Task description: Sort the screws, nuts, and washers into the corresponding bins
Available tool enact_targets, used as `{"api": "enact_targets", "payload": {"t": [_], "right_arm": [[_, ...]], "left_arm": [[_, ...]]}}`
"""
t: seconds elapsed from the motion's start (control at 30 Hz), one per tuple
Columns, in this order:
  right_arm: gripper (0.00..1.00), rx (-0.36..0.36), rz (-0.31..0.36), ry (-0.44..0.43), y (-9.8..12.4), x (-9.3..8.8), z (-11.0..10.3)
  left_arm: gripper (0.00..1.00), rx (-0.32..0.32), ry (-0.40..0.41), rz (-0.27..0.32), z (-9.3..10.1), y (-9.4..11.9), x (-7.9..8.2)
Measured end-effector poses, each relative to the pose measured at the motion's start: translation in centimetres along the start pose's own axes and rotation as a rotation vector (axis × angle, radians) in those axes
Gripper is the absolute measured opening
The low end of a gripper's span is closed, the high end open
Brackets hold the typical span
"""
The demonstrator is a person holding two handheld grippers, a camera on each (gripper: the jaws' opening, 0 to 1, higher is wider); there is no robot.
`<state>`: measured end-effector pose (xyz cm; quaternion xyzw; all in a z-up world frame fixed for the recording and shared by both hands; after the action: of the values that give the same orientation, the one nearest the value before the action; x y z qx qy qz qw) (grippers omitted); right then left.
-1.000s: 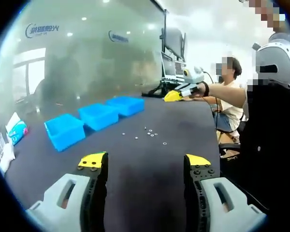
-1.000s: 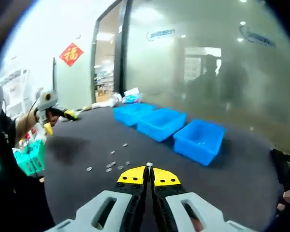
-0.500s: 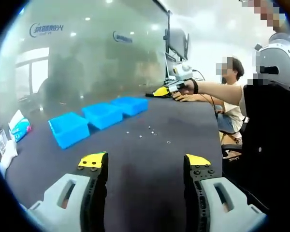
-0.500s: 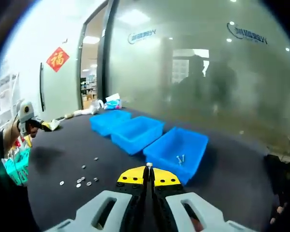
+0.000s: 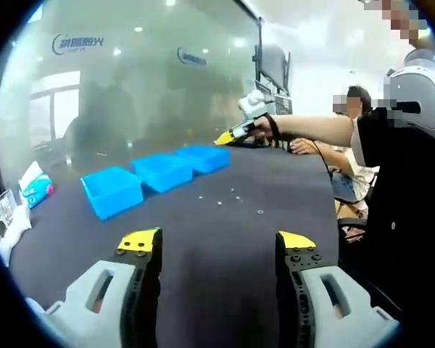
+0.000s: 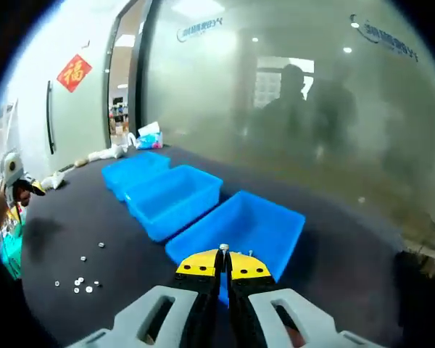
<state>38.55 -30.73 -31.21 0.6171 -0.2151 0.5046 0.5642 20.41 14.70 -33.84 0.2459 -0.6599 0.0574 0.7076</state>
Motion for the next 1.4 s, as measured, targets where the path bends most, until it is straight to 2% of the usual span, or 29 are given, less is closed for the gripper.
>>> {"api": "enact_targets", "payload": {"t": [0.2, 0.53, 0.63, 0.7, 0.77, 0.93, 1.1, 1.4], "right_arm": [[0.01, -0.021, -0.064, 0.020, -2.4, 0.0, 0.7], [0.02, -0.016, -0.111, 0.026, -3.3, -0.7, 0.1], [0.08, -0.028, -0.093, 0.036, -3.1, -0.6, 0.0], [0.17, -0.012, -0.088, 0.028, -3.0, -0.6, -0.3], [0.17, -0.011, -0.084, 0.037, -2.7, -0.6, -0.6], [0.19, -0.006, -0.055, 0.037, -1.7, -0.3, -1.3], [0.19, 0.007, -0.014, 0.047, 0.4, -0.5, -2.5], [0.19, 0.041, 0.080, 0.016, 5.7, -2.6, -5.9]], "left_arm": [[0.61, 0.006, 0.004, -0.002, -0.1, 0.1, -0.1], [0.61, 0.016, 0.010, -0.004, -0.1, 0.3, -0.3], [0.61, 0.016, 0.010, -0.005, -0.1, 0.3, -0.3], [0.61, 0.016, 0.010, -0.006, -0.1, 0.3, -0.3], [0.61, 0.016, 0.009, -0.008, -0.1, 0.3, -0.3], [0.61, 0.013, 0.009, -0.005, 0.0, 0.2, -0.3], [0.61, 0.011, 0.011, -0.003, 0.0, 0.2, -0.3], [0.61, -0.005, 0.007, 0.004, 0.3, -0.2, -0.1]]}}
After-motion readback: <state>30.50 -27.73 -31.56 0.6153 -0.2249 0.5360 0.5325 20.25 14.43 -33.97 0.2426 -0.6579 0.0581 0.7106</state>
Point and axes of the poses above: the point that each gripper's makers call its tool centre point, and the gripper's own axes: y roughly backward along the fingers, z roughly to its right, x roughly out of its top, the point moved 9 cm from there along y, roughly backward along the fingers, and after that the axes turned 5 degrees about -x, right-handed, at the moved point
